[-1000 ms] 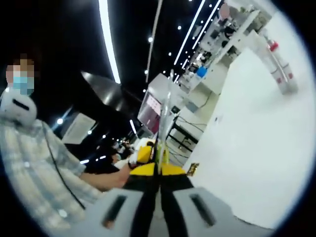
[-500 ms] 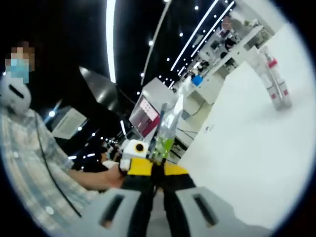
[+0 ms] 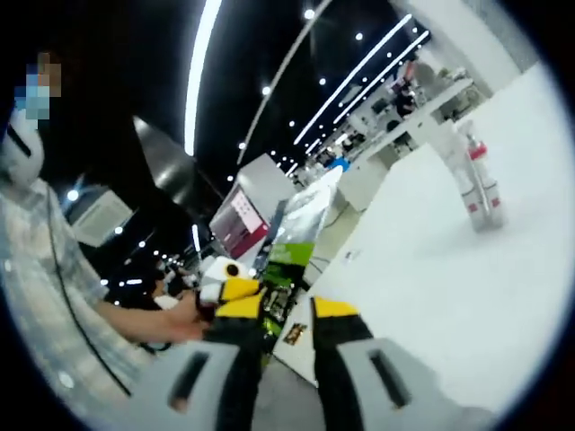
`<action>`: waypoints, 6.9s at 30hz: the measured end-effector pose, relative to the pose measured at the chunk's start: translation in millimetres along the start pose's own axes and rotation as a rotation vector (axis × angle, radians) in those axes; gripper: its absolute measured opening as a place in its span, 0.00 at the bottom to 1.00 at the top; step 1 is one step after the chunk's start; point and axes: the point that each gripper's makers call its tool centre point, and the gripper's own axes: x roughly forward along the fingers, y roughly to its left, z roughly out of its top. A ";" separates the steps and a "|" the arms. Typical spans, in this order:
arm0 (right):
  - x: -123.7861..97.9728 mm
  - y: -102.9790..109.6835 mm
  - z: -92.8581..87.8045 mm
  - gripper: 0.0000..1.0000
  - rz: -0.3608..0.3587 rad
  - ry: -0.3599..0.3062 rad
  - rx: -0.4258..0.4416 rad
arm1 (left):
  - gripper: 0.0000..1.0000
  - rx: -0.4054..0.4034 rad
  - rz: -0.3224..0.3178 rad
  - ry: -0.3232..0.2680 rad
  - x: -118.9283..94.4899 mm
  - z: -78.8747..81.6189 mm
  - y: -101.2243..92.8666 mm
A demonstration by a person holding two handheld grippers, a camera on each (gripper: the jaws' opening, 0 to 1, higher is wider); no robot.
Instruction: Arrange the skincare products in the storage area until every visible bottle or jar stands upright without overlapping.
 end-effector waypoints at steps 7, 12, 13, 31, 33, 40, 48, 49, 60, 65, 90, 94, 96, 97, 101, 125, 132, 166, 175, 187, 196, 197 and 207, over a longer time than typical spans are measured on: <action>-6.8 -25.4 3.6 0.45 -0.165 0.071 -0.240 | 0.01 -0.002 0.027 0.018 12.0 11.1 11.8; -15.4 -34.7 12.6 0.60 -0.239 0.103 -0.378 | 0.01 -0.024 0.043 0.017 20.3 17.5 20.1; -17.0 -39.2 13.3 0.66 -0.265 0.100 -0.395 | 0.01 -0.033 0.051 0.023 21.6 18.4 24.2; -21.2 -53.4 8.6 0.73 -0.386 0.098 -0.629 | 0.01 -0.126 0.117 -0.027 41.0 61.8 63.6; -20.3 -52.0 6.8 0.72 -0.384 0.106 -0.654 | 0.01 -0.131 0.121 -0.034 43.4 69.5 67.7; -18.1 -52.3 5.1 0.70 -0.377 0.110 -0.658 | 0.01 -0.153 0.144 -0.069 57.2 101.3 89.2; -21.0 -60.7 7.5 0.68 -0.416 0.111 -0.647 | 0.01 -0.175 0.188 -0.073 69.1 123.2 118.2; -20.8 -61.2 6.7 0.68 -0.417 0.116 -0.648 | 0.01 -0.176 0.192 -0.073 71.0 126.0 122.3; -20.2 -63.8 2.4 0.67 -0.420 0.143 -0.645 | 0.01 -0.221 0.241 -0.063 85.1 136.8 158.5; -21.0 -67.0 1.0 0.67 -0.425 0.155 -0.643 | 0.01 -0.233 0.266 -0.054 90.0 137.6 172.0; -18.3 -71.1 -9.5 0.67 -0.417 0.206 -0.626 | 0.01 -0.316 0.430 0.011 110.5 121.3 240.7; -17.6 -71.1 -11.0 0.67 -0.413 0.213 -0.626 | 0.01 -0.315 0.440 0.016 112.9 121.0 244.0; -17.3 -70.9 -12.0 0.67 -0.410 0.217 -0.626 | 0.02 -0.315 0.447 0.025 114.2 119.8 246.5; -17.2 -70.9 -12.5 0.67 -0.409 0.219 -0.626 | 0.02 -0.309 0.453 0.030 114.1 119.3 248.4; -17.2 -71.4 -13.5 0.67 -0.410 0.224 -0.626 | 0.02 -0.306 0.478 0.033 113.0 117.9 253.5; -16.5 -73.1 -18.8 0.66 -0.405 0.252 -0.626 | 0.17 -0.269 0.668 0.073 108.3 114.1 268.8; -16.2 -73.4 -20.7 0.65 -0.403 0.263 -0.627 | 0.28 -0.161 0.725 0.138 108.2 116.2 259.0; -16.2 -74.5 -24.6 0.64 -0.399 0.286 -0.647 | 0.63 0.339 0.878 0.326 103.0 128.6 271.2; -16.0 -74.2 -25.4 0.64 -0.397 0.290 -0.650 | 0.59 0.282 0.878 0.306 106.5 122.5 269.5; -15.8 -74.0 -25.1 0.64 -0.397 0.289 -0.654 | 0.63 0.300 0.842 0.317 112.6 121.1 267.7; -15.3 -72.3 -22.9 0.64 -0.393 0.278 -0.667 | 0.66 0.355 0.831 0.343 101.4 120.8 255.7; -15.2 -72.0 -22.6 0.64 -0.392 0.277 -0.669 | 0.66 0.366 0.831 0.346 98.4 120.9 253.9; -13.9 -64.3 -20.4 0.65 -0.371 0.258 -0.699 | 0.71 0.496 0.812 0.364 47.2 104.6 203.8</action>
